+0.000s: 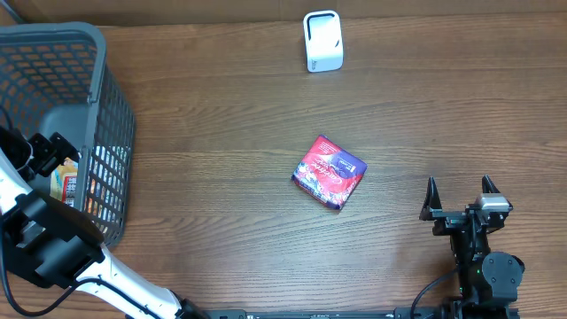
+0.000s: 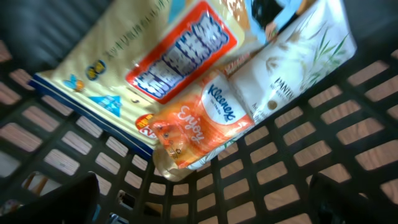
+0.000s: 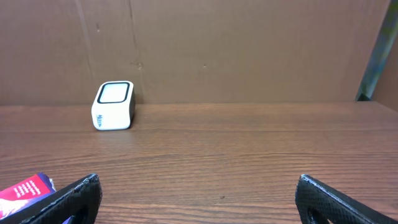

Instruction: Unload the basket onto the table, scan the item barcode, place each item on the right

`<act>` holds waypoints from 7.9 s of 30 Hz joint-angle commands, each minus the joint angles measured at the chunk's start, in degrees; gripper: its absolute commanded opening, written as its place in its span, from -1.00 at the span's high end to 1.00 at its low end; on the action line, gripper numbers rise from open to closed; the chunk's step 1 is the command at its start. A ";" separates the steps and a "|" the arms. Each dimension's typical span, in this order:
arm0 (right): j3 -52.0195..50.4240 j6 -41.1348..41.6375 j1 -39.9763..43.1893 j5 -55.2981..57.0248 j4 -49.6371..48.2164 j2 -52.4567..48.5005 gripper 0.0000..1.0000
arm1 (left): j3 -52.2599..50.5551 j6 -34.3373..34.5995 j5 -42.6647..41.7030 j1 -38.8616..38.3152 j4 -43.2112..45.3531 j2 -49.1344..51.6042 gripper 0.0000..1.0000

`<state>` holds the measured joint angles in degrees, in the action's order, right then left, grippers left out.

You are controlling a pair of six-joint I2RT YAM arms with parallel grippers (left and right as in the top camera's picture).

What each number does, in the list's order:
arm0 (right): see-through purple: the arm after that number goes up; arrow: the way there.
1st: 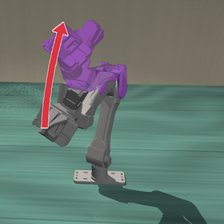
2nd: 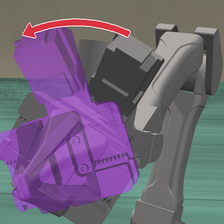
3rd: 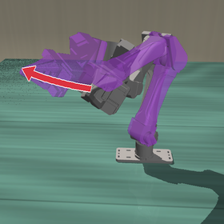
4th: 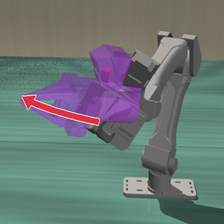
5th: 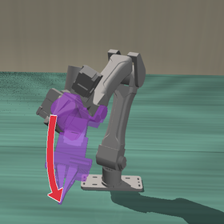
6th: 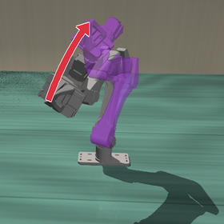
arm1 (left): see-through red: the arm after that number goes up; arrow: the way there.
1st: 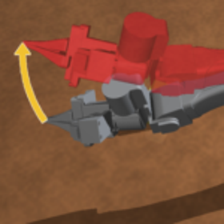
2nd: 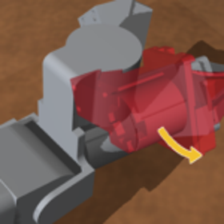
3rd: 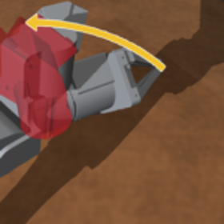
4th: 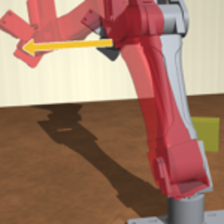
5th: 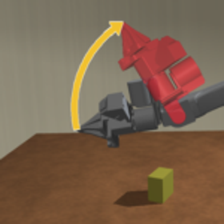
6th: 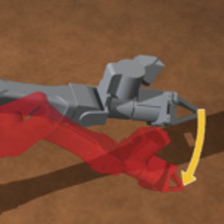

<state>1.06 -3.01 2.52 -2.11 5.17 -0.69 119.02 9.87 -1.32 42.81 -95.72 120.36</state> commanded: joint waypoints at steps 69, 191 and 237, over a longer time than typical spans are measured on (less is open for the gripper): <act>-0.59 0.15 0.07 0.37 -0.37 0.52 -1.00 | 53.70 -7.37 -50.60 -22.51 -1.09 -0.76 0.92; -0.59 0.15 0.07 0.37 -0.37 0.52 -1.00 | 15.76 9.05 14.82 -6.08 -1.09 10.43 -0.99; -0.59 0.15 0.07 0.37 -0.37 0.52 -1.00 | -1.60 15.89 12.24 -6.23 14.58 13.46 -1.00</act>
<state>1.06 -2.98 2.52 -2.11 5.17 -0.69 118.91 25.19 11.33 36.51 -82.21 133.03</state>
